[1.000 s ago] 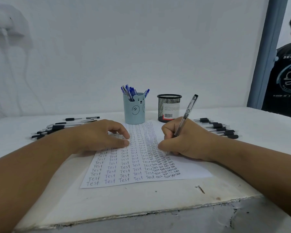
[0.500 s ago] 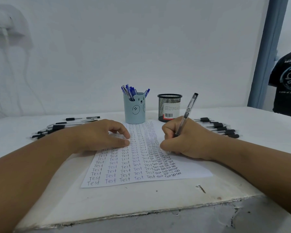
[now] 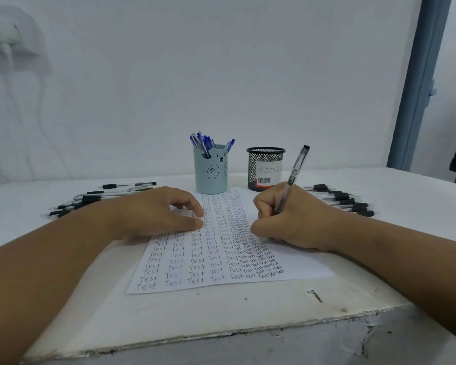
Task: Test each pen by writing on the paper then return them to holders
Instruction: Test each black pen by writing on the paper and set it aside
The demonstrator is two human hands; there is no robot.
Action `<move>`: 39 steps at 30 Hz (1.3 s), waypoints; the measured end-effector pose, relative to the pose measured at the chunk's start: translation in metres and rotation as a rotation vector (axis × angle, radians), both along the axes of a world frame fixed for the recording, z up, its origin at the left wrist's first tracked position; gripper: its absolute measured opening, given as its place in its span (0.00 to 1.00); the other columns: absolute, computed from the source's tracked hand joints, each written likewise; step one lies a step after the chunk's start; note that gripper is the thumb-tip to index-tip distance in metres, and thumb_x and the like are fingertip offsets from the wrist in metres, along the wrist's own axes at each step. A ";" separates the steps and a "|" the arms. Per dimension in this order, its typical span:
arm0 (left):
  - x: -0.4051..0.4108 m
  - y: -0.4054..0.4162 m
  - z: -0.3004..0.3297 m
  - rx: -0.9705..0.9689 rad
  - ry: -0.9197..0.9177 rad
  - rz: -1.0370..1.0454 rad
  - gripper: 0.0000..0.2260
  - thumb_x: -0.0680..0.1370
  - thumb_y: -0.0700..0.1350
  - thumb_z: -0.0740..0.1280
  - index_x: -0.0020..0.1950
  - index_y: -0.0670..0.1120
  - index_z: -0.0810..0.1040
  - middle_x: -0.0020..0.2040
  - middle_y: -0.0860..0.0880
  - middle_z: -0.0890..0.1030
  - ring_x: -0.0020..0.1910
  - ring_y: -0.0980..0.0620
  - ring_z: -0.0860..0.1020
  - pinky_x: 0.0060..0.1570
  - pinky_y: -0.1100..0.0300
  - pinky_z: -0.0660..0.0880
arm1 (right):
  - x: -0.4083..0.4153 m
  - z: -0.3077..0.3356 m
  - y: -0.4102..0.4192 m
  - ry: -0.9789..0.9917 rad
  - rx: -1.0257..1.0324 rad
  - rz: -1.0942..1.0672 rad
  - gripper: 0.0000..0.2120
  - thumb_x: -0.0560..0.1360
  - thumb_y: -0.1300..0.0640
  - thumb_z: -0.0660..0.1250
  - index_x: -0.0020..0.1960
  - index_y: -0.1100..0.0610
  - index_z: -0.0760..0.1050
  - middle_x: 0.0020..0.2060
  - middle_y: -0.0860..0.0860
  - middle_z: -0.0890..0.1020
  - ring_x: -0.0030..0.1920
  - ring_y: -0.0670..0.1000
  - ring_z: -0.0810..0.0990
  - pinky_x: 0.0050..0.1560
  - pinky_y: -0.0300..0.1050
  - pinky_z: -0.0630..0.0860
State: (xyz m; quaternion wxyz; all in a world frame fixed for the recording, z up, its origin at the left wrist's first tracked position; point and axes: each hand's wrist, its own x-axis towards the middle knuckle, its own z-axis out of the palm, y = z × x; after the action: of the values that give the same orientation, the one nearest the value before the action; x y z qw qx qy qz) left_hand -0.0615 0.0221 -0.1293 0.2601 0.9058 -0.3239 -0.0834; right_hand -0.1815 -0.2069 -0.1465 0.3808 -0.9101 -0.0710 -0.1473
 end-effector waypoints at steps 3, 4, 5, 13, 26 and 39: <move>0.001 0.000 0.000 -0.002 -0.003 -0.003 0.09 0.73 0.60 0.73 0.52 0.63 0.82 0.60 0.63 0.74 0.55 0.68 0.70 0.61 0.59 0.65 | 0.000 -0.001 0.000 -0.025 0.002 -0.011 0.14 0.63 0.57 0.69 0.28 0.56 0.65 0.29 0.65 0.71 0.30 0.52 0.67 0.34 0.43 0.63; 0.001 0.000 0.000 -0.001 -0.007 -0.002 0.09 0.73 0.60 0.73 0.52 0.64 0.82 0.60 0.62 0.74 0.55 0.68 0.71 0.61 0.58 0.66 | 0.000 -0.001 0.000 -0.031 -0.005 -0.015 0.14 0.63 0.57 0.69 0.28 0.56 0.64 0.29 0.64 0.71 0.30 0.51 0.67 0.33 0.43 0.63; 0.002 0.000 0.000 0.000 -0.009 -0.001 0.09 0.73 0.60 0.73 0.52 0.64 0.82 0.60 0.62 0.75 0.55 0.67 0.71 0.61 0.58 0.66 | 0.000 0.000 0.000 -0.034 -0.015 -0.018 0.13 0.63 0.57 0.69 0.28 0.56 0.64 0.30 0.65 0.71 0.30 0.51 0.67 0.33 0.43 0.63; 0.001 0.001 -0.001 -0.010 -0.005 -0.003 0.09 0.73 0.59 0.74 0.52 0.63 0.82 0.59 0.64 0.75 0.55 0.68 0.71 0.61 0.59 0.65 | 0.003 -0.002 -0.002 -0.016 0.009 0.010 0.14 0.62 0.58 0.69 0.27 0.55 0.63 0.27 0.59 0.70 0.31 0.52 0.67 0.34 0.43 0.63; 0.001 0.000 -0.001 0.003 -0.009 0.005 0.09 0.73 0.60 0.73 0.52 0.63 0.82 0.59 0.64 0.75 0.55 0.68 0.70 0.60 0.59 0.65 | 0.002 -0.003 -0.002 -0.032 0.005 0.014 0.14 0.62 0.58 0.69 0.27 0.55 0.63 0.28 0.58 0.69 0.30 0.51 0.65 0.34 0.45 0.62; 0.000 0.000 0.000 0.017 -0.018 0.004 0.09 0.74 0.60 0.73 0.53 0.63 0.82 0.57 0.67 0.75 0.54 0.70 0.71 0.62 0.59 0.65 | 0.005 0.002 -0.003 -0.087 0.540 -0.092 0.27 0.79 0.38 0.63 0.30 0.57 0.71 0.28 0.55 0.72 0.26 0.51 0.68 0.26 0.37 0.66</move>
State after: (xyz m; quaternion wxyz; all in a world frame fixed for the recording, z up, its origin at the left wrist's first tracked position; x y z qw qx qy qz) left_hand -0.0617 0.0218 -0.1293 0.2497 0.9093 -0.3239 -0.0773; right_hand -0.1761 -0.2100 -0.1442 0.5989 -0.7708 -0.0041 -0.2172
